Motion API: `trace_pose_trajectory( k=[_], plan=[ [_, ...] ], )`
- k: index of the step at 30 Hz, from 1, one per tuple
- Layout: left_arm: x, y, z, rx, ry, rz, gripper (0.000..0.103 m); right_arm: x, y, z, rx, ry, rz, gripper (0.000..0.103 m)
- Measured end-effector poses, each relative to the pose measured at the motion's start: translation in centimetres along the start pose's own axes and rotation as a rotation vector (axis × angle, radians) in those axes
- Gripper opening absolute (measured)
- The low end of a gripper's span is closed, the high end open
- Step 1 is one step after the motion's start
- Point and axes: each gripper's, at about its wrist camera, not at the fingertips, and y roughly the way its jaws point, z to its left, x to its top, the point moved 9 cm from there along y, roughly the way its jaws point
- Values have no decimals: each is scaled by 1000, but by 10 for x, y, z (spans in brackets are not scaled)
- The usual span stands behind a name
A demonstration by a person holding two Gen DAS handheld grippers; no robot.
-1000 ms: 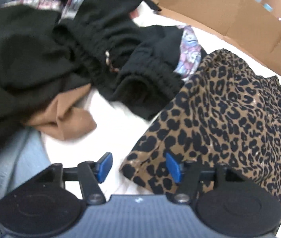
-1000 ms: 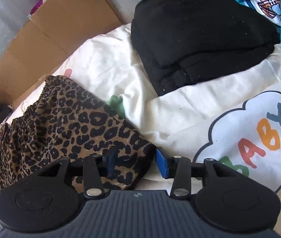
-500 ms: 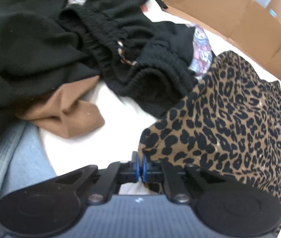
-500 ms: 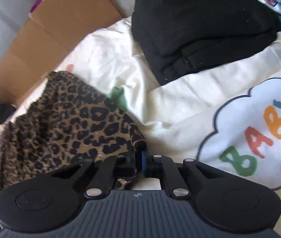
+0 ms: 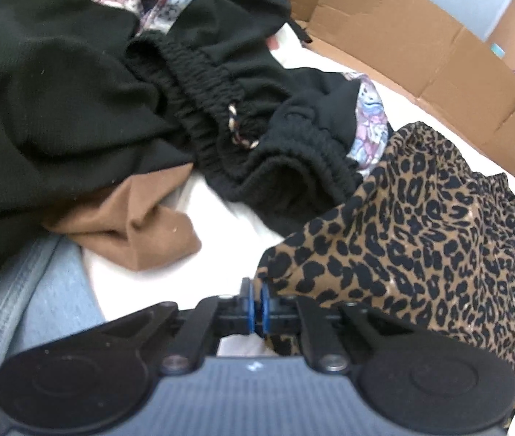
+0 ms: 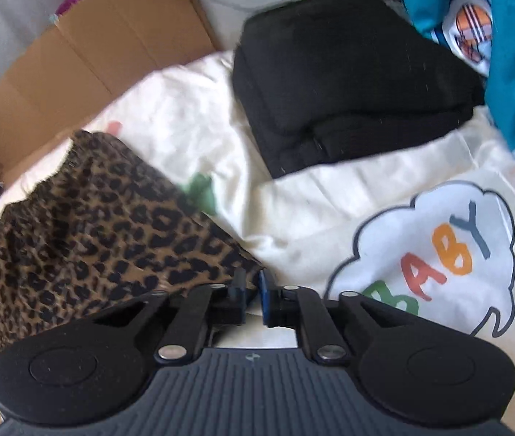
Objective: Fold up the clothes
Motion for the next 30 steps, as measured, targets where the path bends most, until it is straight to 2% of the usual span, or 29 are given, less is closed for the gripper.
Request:
trace_pose_trajectory(
  k=[1, 2, 4, 6, 8, 15, 19, 20, 21, 25, 30],
  plan=[
    [-1, 1, 1, -4, 0, 6, 12, 2, -3, 5, 9, -6, -10, 26],
    [-2, 1, 2, -5, 8, 5, 14, 3, -7, 9, 19, -12, -20, 29],
    [-3, 1, 3, -11, 26, 0, 19, 5, -11, 21, 44, -25, -27, 30],
    [1, 8, 4, -31, 18, -1, 29, 5, -13, 35, 73, -40, -25, 30],
    [2, 12, 5, -70, 4, 0, 31, 4, -13, 51, 109, -52, -16, 30],
    [6, 22, -3, -227, 7, -8, 31, -11, -8, 122, 267, -135, 64, 30],
    [9, 31, -6, -291, 39, 42, 29, -26, -7, 155, 325, -194, 96, 31],
    [9, 32, -3, -304, 32, 52, 25, -29, -7, 160, 332, -207, 103, 31],
    [9, 32, 1, -308, 25, 59, 20, -33, -7, 163, 336, -217, 110, 31],
    [-5, 27, 16, -324, 5, 101, 16, -41, -4, 168, 341, -216, 131, 31],
    [-18, 19, 29, -341, -50, 106, 13, -48, -1, 176, 355, -221, 151, 31]
  ],
)
